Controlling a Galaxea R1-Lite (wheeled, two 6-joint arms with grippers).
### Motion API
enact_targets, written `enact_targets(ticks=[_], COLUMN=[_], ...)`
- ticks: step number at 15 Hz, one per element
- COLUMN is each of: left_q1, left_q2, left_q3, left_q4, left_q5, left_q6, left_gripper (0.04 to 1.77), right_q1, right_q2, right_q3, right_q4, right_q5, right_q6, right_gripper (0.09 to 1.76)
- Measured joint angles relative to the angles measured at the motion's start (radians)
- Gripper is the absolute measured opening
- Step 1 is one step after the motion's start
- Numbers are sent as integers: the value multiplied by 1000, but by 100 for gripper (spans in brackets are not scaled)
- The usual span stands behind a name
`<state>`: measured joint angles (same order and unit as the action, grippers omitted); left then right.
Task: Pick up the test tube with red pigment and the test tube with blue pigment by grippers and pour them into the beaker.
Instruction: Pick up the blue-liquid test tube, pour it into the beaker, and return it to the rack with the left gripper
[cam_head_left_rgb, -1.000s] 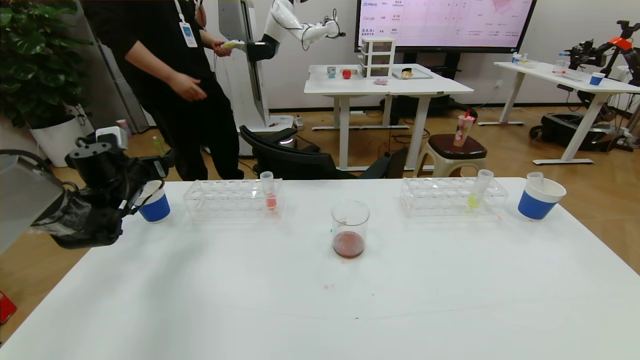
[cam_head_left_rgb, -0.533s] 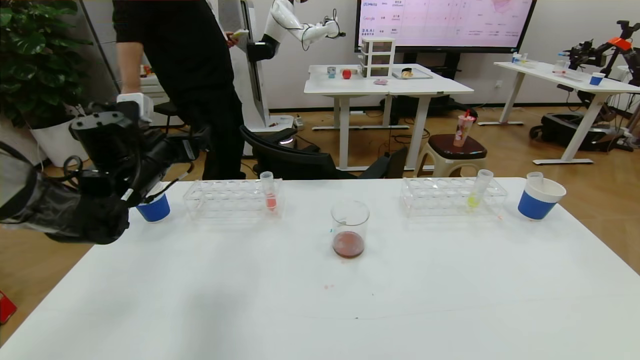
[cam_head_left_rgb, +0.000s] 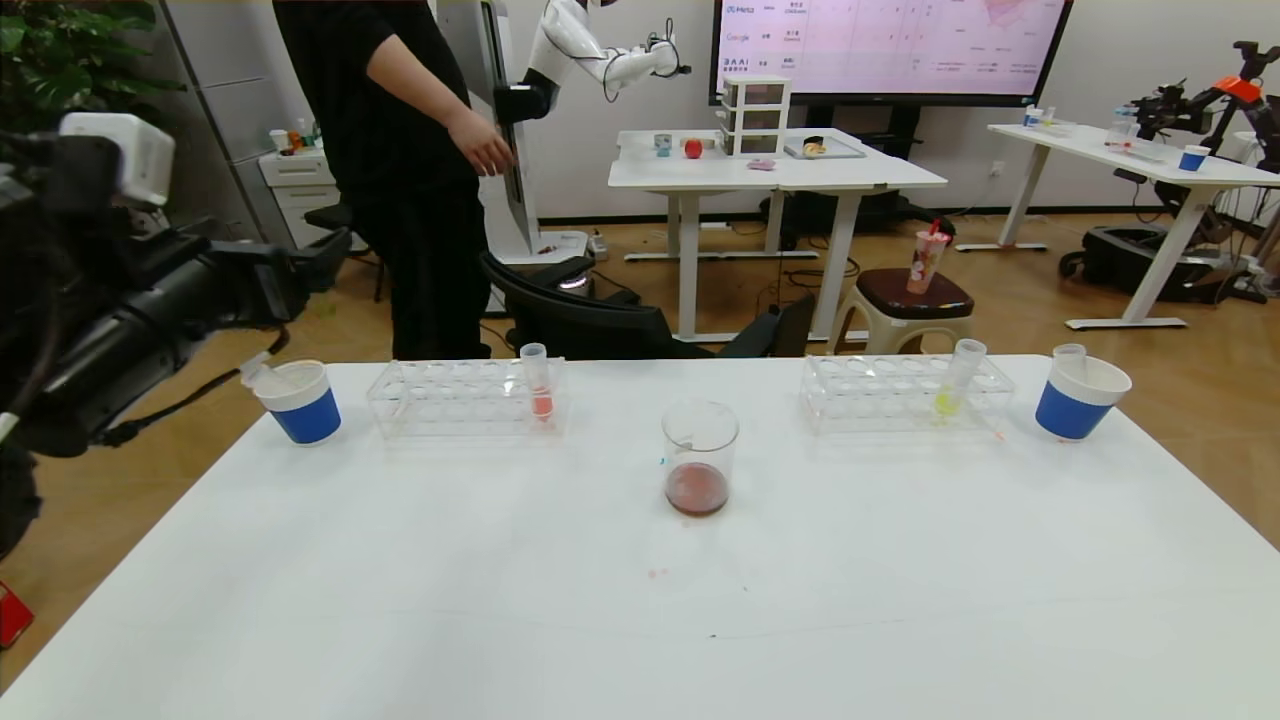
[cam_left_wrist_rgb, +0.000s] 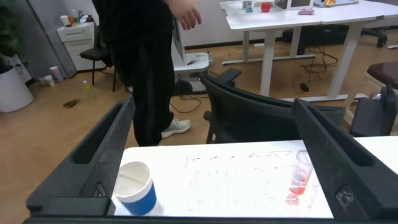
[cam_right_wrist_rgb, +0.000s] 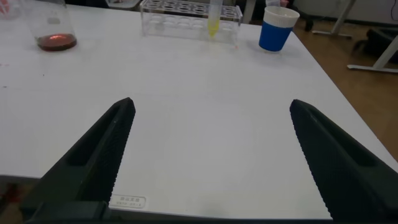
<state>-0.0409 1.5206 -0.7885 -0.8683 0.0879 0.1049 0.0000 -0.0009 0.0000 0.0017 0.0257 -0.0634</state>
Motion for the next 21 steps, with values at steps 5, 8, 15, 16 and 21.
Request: enact_targets(ticks=[5,8,15,16,21], left_q1=[63,80,29,19,29], left_q2=[-357,-576,-1069,-1133,-1363], left_q3=[80,95,104,104,158], left_q4=[275,446,867,928,970], left_q5=[-3,-7,-13,-14,-70], left_q6=[7,5,-9,-9,-3], left_gripper=[175,175,175,175,175], right_q1=[0,0,0,0,0], right_q2=[0,0,0,0,0], right_q3=[0,0,0,0,0], right_q4=[0,0,0,0,0], right_q5=[0,0,0,0,0], right_q6=[0,0,0,0,0], right_gripper=[174,174,174,174,174])
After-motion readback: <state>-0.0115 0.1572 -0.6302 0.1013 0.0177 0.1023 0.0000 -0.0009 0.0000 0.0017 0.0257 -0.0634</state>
